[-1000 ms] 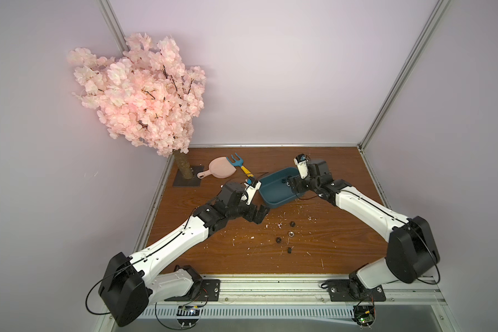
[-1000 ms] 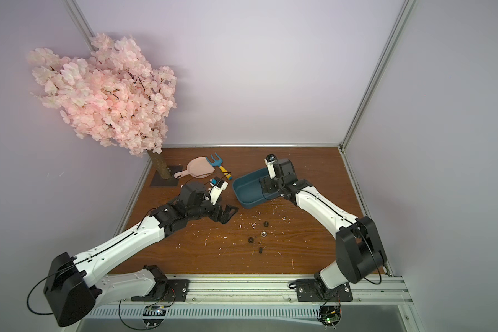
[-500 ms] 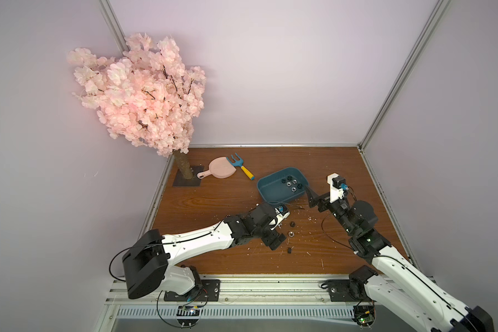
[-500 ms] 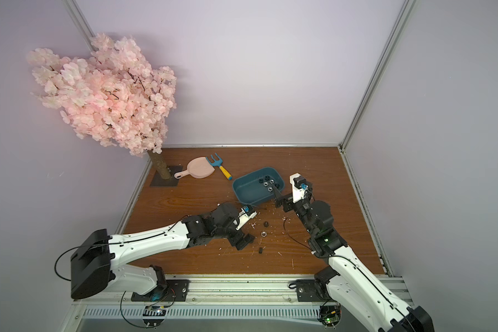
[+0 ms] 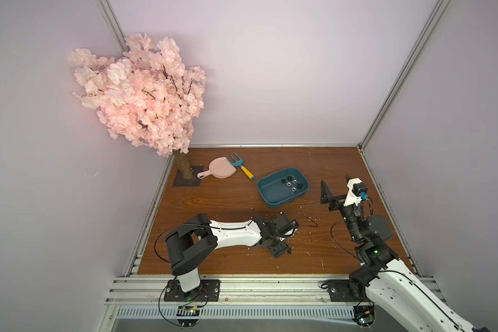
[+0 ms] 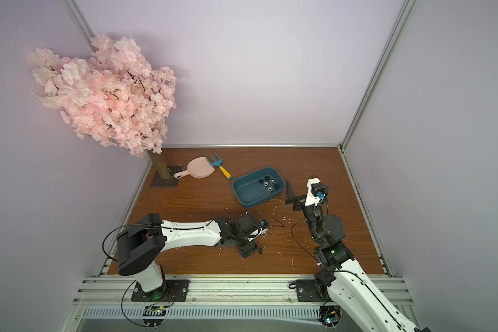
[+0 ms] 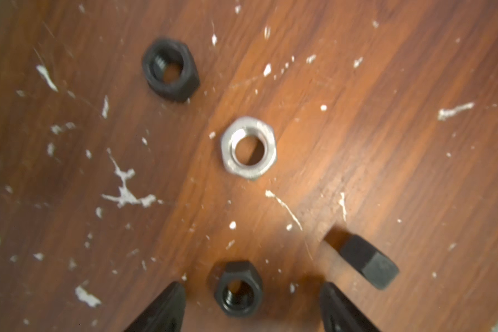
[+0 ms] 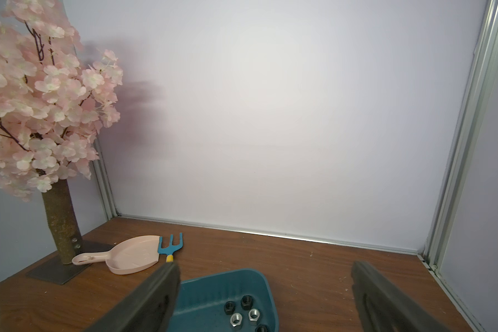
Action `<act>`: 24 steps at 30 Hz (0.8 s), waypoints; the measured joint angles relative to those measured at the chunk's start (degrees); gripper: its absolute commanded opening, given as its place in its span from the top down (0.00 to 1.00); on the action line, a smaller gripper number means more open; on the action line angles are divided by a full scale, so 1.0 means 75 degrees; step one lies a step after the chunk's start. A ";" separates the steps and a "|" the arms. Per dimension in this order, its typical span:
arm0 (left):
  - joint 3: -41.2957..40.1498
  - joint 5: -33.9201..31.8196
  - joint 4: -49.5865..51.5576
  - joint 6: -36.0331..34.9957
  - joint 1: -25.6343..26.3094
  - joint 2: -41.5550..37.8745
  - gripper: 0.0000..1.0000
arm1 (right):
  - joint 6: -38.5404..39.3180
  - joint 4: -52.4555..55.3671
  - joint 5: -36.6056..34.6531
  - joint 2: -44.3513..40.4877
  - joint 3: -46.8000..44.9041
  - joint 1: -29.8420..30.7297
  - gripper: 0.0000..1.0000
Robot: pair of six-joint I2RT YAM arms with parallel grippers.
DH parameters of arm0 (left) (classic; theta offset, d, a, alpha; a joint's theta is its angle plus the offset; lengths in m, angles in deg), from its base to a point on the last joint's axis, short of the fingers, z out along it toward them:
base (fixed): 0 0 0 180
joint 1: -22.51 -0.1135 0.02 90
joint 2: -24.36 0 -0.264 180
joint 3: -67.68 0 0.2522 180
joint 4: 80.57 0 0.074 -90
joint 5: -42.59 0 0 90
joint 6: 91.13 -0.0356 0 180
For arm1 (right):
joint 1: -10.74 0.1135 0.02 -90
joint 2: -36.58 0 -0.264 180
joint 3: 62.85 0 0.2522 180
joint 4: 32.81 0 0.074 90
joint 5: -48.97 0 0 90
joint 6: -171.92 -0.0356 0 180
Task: Put the nuts on the desktop into the storage box
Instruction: Pick up the nut from the center of the board.
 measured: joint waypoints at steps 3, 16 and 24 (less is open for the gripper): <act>0.0134 -0.0096 0.0087 -0.0076 0.0006 0.0087 0.42 | 0.0032 0.0000 -0.0055 -0.0064 -0.0012 0.0000 0.01; 0.0475 -0.0041 0.0341 -0.0134 -0.0064 0.0306 0.85 | 0.0076 0.0003 -0.0187 -0.0047 -0.0012 0.0000 0.01; 0.0493 0.0452 0.0915 0.0472 -0.0968 0.0023 0.98 | 0.0128 0.0265 0.0303 0.0358 0.0076 0.0000 0.01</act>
